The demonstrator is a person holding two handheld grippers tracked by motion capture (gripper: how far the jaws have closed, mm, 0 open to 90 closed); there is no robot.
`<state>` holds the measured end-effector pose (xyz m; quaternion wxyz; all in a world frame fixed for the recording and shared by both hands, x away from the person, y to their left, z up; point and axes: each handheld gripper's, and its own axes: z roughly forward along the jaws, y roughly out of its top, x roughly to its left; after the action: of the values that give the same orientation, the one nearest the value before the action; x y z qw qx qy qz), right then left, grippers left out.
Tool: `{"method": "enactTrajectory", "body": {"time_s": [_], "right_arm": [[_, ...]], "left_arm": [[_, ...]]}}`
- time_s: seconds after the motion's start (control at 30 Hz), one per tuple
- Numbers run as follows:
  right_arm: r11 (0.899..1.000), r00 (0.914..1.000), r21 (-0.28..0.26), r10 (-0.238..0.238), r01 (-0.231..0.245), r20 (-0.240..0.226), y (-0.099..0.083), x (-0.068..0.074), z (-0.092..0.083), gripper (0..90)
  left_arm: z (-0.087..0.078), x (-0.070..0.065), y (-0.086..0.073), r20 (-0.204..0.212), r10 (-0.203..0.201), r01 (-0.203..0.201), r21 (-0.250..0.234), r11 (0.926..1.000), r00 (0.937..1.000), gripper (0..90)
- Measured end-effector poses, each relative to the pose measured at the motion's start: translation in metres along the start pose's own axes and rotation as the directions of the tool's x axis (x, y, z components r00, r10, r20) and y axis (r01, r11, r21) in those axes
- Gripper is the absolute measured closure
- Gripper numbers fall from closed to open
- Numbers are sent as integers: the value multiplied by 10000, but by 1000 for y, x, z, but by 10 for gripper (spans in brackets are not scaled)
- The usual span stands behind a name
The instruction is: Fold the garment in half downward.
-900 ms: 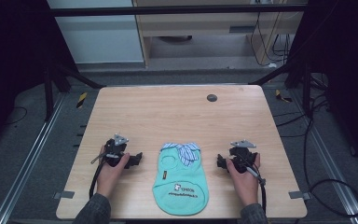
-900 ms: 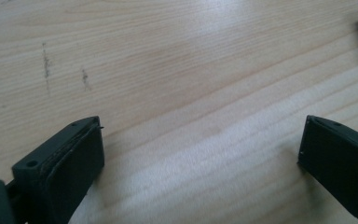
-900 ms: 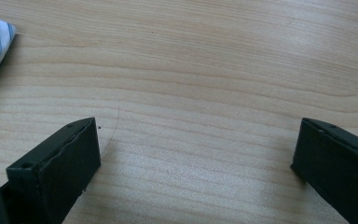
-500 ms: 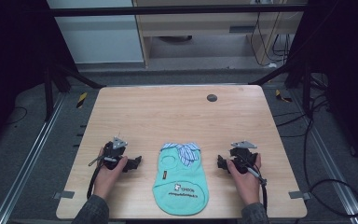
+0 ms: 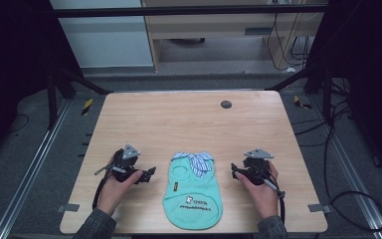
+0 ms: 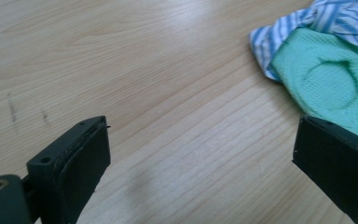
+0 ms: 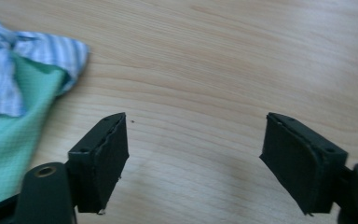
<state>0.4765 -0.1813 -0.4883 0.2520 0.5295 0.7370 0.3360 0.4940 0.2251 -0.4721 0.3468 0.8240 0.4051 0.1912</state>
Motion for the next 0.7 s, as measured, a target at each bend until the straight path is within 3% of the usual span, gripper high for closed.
{"method": "enactTrajectory", "body": {"time_s": [0.03, 0.13, 0.17, 0.27, 0.3, 0.47, 0.57, 0.63, 0.67, 0.7], "right_arm": [[10000, 10000, 0, 0, 0, 0, 0, 0, 0, 238], [9972, 9967, 122, -735, 739, -339, 18, 11, -6, 347], [9972, 9967, 122, -735, 739, -339, 18, 11, -6, 347], [9914, 9904, 371, -1228, 1253, -643, 31, 18, -1, 423], [9866, 9839, 510, -1494, 1549, -976, 40, 21, 6, 488], [9791, 9742, 662, -1824, 1923, -1327, 55, 28, 21, 551], [9798, 9747, 790, -1711, 1837, -1441, 60, 31, 27, 591], [9797, 9711, 784, -1692, 1843, -1685, 63, 35, 33, 646], [9779, 9677, 874, -1713, 1899, -1851, 66, 40, 38, 698], [9784, 9670, 891, -1666, 1863, -1929, 66, 41, 39, 718]], "left_arm": [[0, 0, 0, 0, 0, 0, 0, 10000, 10000, 36], [3, -3, 13, 453, -136, 130, 138, 9998, 9989, 56], [5, -4, 18, 535, -93, 86, 134, 9999, 9985, 56], [11, -4, 33, 595, 288, -304, 271, 9992, 9978, 129], [14, -4, 40, 788, 250, -278, 353, 9990, 9966, 142], [23, -6, 56, 878, 715, -762, 517, 9957, 9936, 176], [33, -4, 65, 1072, 498, -568, 636, 9964, 9930, 212], [38, -4, 70, 951, 402, -462, 621, 9970, 9947, 262], [41, -4, 73, 944, 389, -453, 668, 9967, 9948, 342], [44, -3, 75, 1008, 127, -191, 624, 9979, 9948, 359]]}}
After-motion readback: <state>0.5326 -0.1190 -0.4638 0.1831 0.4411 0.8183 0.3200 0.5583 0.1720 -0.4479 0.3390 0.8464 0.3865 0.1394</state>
